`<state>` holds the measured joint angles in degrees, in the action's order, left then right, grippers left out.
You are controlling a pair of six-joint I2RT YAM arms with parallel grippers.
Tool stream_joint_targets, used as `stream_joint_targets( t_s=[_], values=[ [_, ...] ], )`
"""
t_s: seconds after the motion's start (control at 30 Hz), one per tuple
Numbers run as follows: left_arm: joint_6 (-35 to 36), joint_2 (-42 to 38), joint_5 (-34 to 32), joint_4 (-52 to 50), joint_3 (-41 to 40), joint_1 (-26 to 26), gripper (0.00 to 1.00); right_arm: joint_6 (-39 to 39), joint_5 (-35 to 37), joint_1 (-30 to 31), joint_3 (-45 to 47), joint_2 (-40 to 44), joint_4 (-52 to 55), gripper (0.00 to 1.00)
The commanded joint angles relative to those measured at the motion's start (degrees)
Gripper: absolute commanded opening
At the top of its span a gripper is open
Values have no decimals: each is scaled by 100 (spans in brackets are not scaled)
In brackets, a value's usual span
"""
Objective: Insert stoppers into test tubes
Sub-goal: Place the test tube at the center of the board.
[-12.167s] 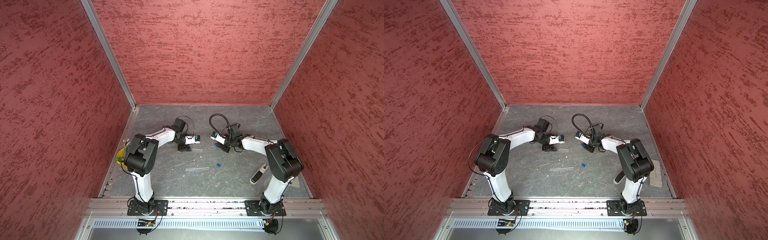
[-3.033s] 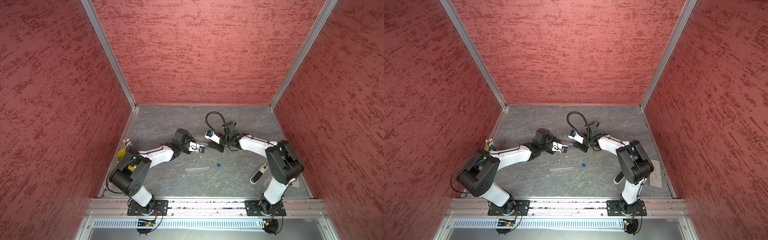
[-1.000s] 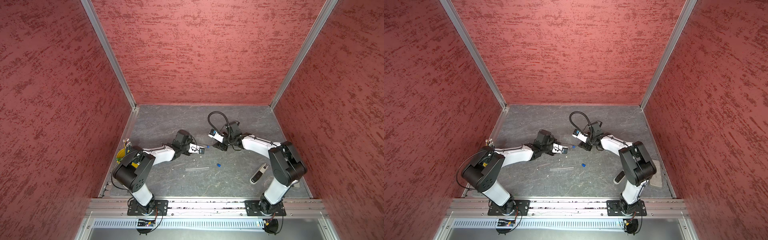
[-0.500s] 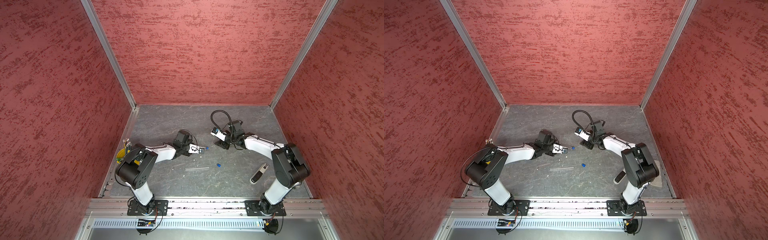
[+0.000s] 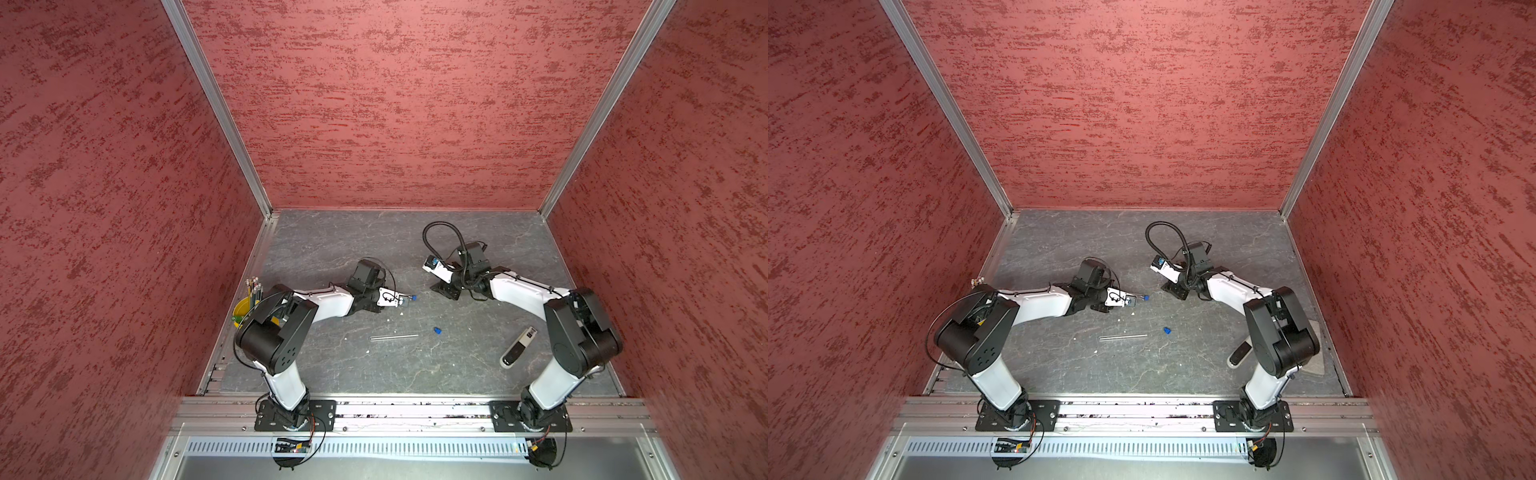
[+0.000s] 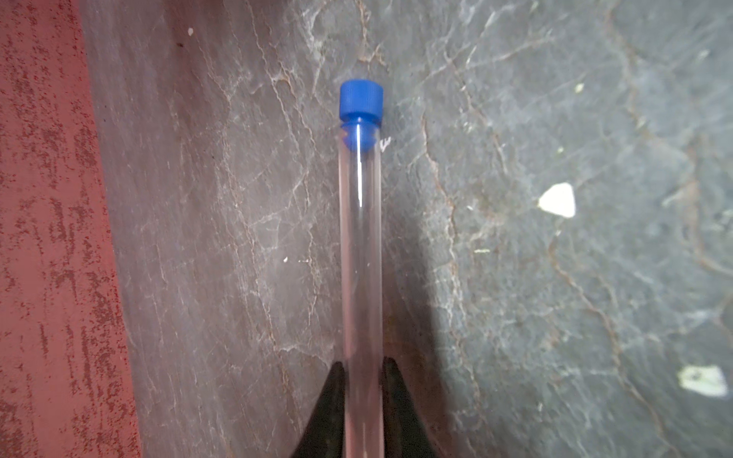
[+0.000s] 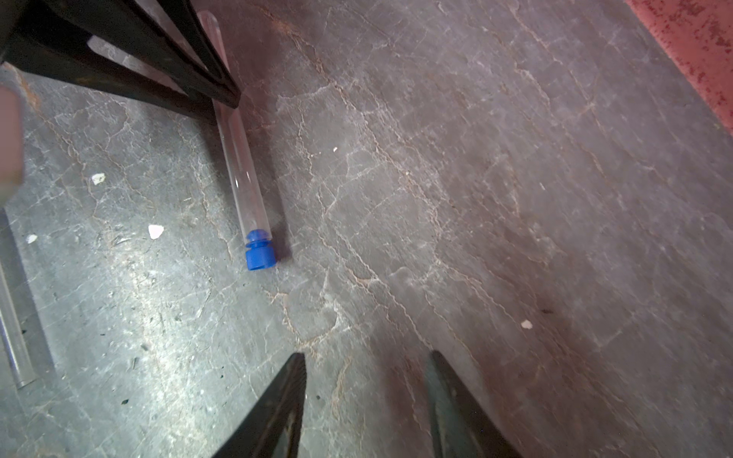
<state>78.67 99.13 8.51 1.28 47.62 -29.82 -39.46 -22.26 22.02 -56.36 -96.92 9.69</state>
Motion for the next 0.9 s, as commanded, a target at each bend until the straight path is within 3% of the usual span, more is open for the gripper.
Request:
stream_joint_targets(
  t_s=[0.0,0.87],
  values=[
    [-88,60,73,-134,116,33,17,-4,51,-39,59,218,-66,52],
    [-149,150,61,-252,147,49,20,-35,112,-49,90,274,-77,52]
  ],
)
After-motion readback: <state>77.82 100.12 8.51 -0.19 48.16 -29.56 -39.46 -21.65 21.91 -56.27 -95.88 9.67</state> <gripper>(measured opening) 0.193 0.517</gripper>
